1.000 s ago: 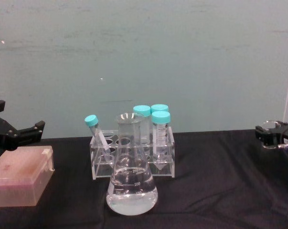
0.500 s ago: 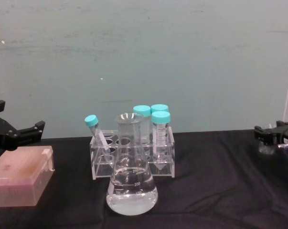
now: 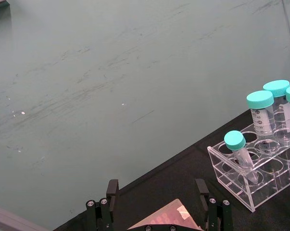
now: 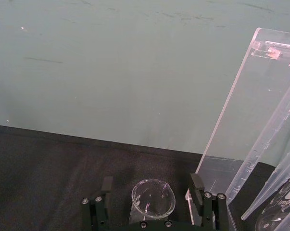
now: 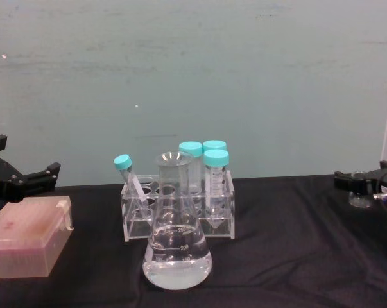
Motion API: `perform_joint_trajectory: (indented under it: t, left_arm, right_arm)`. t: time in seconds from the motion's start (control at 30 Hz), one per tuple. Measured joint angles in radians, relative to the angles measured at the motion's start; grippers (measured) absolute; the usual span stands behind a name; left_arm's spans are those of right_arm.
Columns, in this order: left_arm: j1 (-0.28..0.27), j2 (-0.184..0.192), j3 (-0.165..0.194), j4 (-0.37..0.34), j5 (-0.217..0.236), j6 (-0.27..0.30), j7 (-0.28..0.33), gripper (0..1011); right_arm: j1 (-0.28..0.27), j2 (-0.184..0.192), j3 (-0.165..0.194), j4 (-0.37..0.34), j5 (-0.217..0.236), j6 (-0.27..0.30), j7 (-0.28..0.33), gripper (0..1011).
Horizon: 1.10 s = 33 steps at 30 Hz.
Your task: Place the experimental apparatus aside using one hand.
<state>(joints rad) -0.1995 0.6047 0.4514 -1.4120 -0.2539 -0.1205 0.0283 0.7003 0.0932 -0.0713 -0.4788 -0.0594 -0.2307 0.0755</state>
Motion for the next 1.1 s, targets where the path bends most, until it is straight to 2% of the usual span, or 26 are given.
perform_joint_trajectory:
  t: [0.03,0.5,0.57,0.87,1.0,1.1]
  left_arm:
    - [0.000,0.000,0.000,0.000,0.000,0.000,0.000,1000]
    - [0.000,0.000,0.000,0.000,0.000,0.000,0.000,1000]
    - [0.000,0.000,0.000,0.000,0.000,0.000,0.000,1000]
    - [0.000,0.000,0.000,0.000,0.000,0.000,0.000,1000]
    - [0.000,0.000,0.000,0.000,0.000,0.000,0.000,1000]
    - [0.000,0.000,0.000,0.000,0.000,0.000,0.000,1000]
  right_arm:
    - [0.000,0.000,0.000,0.000,0.000,0.000,0.000,1003]
    - [0.000,0.000,0.000,0.000,0.000,0.000,0.000,1003]
    - [-0.007,0.001,-0.002,-0.017,-0.002,-0.001,0.002,1003]
    - [-0.088,0.020,-0.026,-0.189,-0.018,-0.010,0.049,1003]
    - [-0.112,0.028,-0.032,-0.238,-0.018,-0.011,0.068,1003]
    - [-0.142,0.040,-0.041,-0.301,-0.014,-0.011,0.098,1003]
